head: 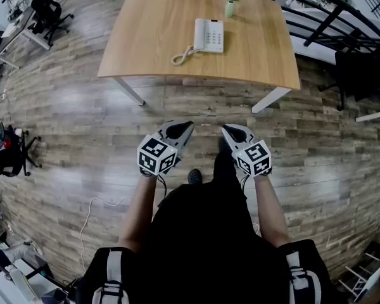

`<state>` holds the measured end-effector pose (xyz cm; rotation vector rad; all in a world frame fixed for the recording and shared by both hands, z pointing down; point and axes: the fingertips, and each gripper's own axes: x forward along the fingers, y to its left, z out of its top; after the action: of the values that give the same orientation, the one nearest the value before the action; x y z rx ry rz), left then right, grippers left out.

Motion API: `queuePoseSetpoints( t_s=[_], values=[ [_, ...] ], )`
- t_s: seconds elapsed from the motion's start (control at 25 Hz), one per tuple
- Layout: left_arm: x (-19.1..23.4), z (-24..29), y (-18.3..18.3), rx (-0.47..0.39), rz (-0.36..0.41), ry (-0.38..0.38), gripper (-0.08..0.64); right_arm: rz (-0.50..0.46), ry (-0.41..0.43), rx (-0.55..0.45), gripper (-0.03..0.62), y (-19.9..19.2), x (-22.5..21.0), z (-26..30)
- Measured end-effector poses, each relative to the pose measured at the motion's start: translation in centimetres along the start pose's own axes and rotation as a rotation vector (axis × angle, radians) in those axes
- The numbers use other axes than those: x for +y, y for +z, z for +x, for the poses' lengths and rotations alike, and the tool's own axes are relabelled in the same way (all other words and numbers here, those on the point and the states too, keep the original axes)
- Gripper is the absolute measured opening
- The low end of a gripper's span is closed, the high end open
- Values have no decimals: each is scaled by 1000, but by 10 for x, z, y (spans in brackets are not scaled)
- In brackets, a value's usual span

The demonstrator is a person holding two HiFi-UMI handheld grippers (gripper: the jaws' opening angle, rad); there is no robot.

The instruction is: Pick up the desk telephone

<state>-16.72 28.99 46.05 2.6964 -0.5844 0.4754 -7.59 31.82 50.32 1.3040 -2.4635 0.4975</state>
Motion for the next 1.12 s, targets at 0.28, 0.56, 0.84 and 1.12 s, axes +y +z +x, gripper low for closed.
queuePoseSetpoints(
  t_s=[0.28, 0.56, 0.84, 1.12],
  values=[
    [13, 17, 11, 4, -6, 9, 21, -5, 11, 30, 25, 2, -23, 11],
    [25, 40, 22, 5, -15, 7, 21, -7, 3, 58, 25, 2, -47, 15],
    [31, 64, 30, 14, -25, 10, 21, -8, -4, 73, 25, 5, -77, 14],
    [46, 73, 33, 7, -58, 56, 21, -13, 12, 71, 25, 11, -97, 24]
  ],
)
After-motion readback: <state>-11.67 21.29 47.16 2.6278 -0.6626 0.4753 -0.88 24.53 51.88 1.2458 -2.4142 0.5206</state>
